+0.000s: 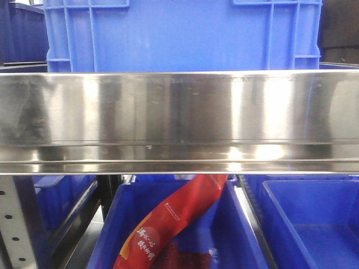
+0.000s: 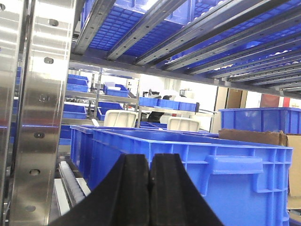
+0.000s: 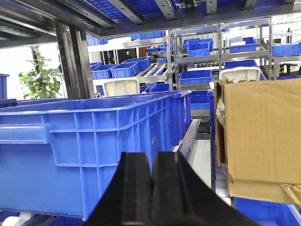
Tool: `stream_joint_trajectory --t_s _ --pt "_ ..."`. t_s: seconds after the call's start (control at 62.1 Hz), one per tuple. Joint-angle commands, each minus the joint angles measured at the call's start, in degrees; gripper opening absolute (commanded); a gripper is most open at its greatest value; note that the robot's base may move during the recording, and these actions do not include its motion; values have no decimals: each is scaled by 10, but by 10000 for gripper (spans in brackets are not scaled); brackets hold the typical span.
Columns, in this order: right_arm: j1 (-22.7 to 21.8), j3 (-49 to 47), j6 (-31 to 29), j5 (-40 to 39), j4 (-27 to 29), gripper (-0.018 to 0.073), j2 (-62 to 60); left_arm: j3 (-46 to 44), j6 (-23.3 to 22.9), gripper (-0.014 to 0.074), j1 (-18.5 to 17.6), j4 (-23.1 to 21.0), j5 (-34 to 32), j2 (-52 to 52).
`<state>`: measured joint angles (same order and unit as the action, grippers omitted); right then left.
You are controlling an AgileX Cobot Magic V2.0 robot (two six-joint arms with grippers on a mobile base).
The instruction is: Grab block from conveyor and place in blue bin
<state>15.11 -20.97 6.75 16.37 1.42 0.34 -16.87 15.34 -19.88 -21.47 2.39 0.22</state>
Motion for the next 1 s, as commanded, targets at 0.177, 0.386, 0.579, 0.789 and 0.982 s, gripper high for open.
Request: stream_joint_trajectory --t_s 0.177,0.386,0.579,0.789,0.982 --pt "-2 45 -68 -24 -25 -162 -3 1 1 -111 3 -1 -4 -2" --pt "-19 128 -112 -101 -7 -162 -3 1 1 -111 3 -1 -4 -2" --pt "-91 206 -112 -149 39 -162 -3 1 1 -111 3 -1 -4 -2" --pt "-138 210 -112 -158 54 -162 -3 1 1 -111 3 -1 -4 -2" --pt "-146 210 -112 -159 51 -162 -3 1 1 -111 3 -1 -4 -2"
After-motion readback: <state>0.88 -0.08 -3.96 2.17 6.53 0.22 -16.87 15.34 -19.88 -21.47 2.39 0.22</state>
